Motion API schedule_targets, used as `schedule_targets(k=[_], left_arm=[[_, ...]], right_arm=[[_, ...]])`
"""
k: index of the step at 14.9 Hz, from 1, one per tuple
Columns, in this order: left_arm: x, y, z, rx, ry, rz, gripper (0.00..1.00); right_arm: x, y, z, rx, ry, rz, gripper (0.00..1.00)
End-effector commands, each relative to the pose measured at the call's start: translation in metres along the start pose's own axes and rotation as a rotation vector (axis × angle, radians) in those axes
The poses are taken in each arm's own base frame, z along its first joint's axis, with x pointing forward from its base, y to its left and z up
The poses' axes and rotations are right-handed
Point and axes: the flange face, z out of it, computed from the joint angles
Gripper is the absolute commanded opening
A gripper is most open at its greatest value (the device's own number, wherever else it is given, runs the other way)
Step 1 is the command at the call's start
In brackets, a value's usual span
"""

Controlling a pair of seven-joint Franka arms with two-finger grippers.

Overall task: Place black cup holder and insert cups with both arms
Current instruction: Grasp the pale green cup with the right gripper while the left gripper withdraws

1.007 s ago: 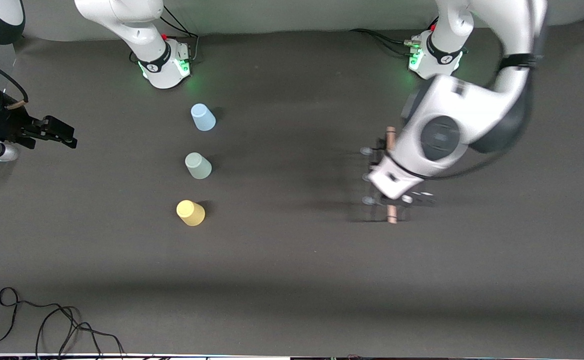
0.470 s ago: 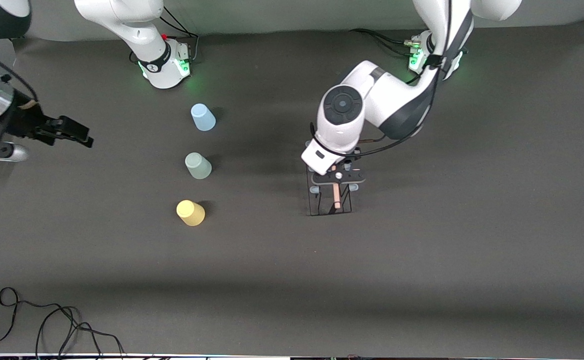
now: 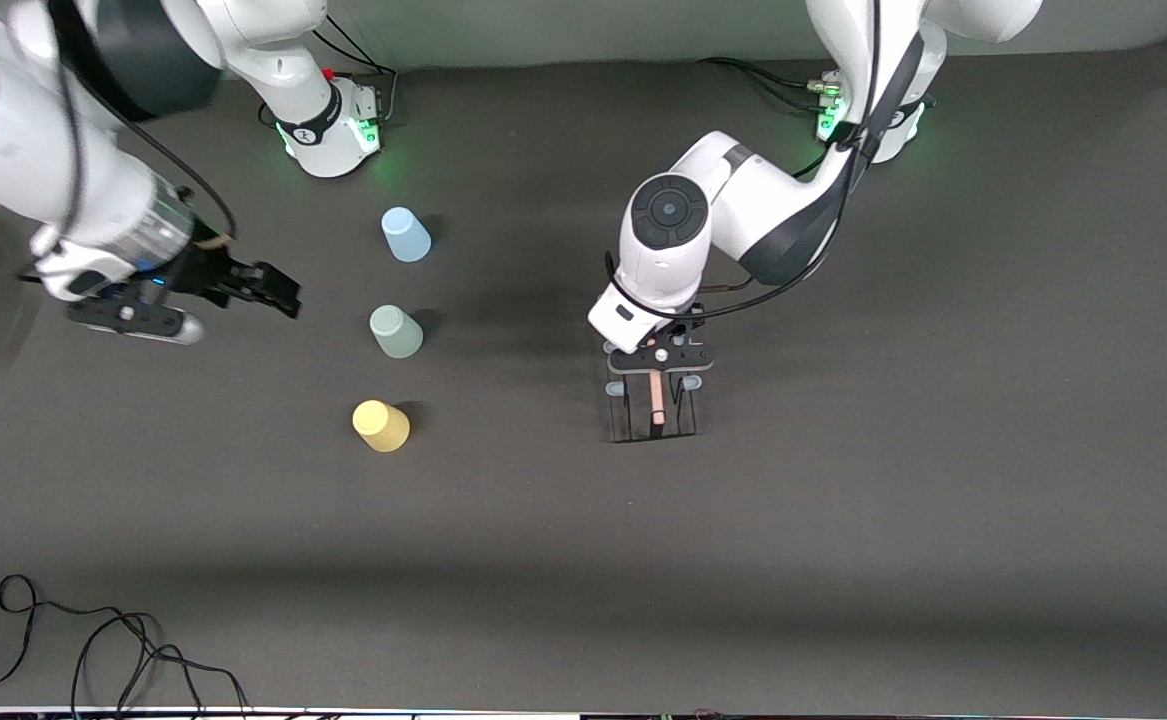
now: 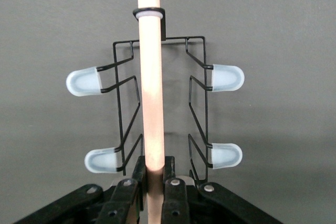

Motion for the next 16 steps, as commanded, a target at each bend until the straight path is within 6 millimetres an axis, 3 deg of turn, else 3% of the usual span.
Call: schedule_targets(k=[1, 5, 7, 10, 11, 13, 16], left_arm=[[-0.005, 0.012, 0.001, 0.010, 0.023, -0.002, 0.00], [-0.005, 0.012, 0.007, 0.017, 0.015, -0.005, 0.00], [-0.005, 0.012, 0.006, 0.016, 0.016, -0.004, 0.24], [-0.005, 0.012, 0.008, 0.018, 0.014, -0.005, 0.95], [-0.004, 0.010, 0.008, 0.019, 0.013, -0.007, 1.00], [0.001, 0.004, -0.001, 0.015, 0.018, -0.011, 1.00], [0.022, -0.028, -0.045, -0.011, 0.050, -0.050, 1.00]], right_arm=[[-0.022, -0.001, 0.051, 0.011, 0.019, 0.027, 1.00], [-0.040, 0.015, 0.127, 0.006, 0.018, 0.039, 1.00], [-0.045, 0.020, 0.152, -0.004, 0.006, 0.043, 1.00], [-0.055, 0.026, 0.183, -0.010, -0.002, 0.044, 0.99], [-0.062, 0.019, 0.196, -0.013, -0.006, 0.028, 0.99], [-0.068, 0.017, 0.220, 0.000, -0.010, 0.053, 0.99], [-0.078, 0.003, 0.250, 0.001, -0.010, 0.042, 0.99]])
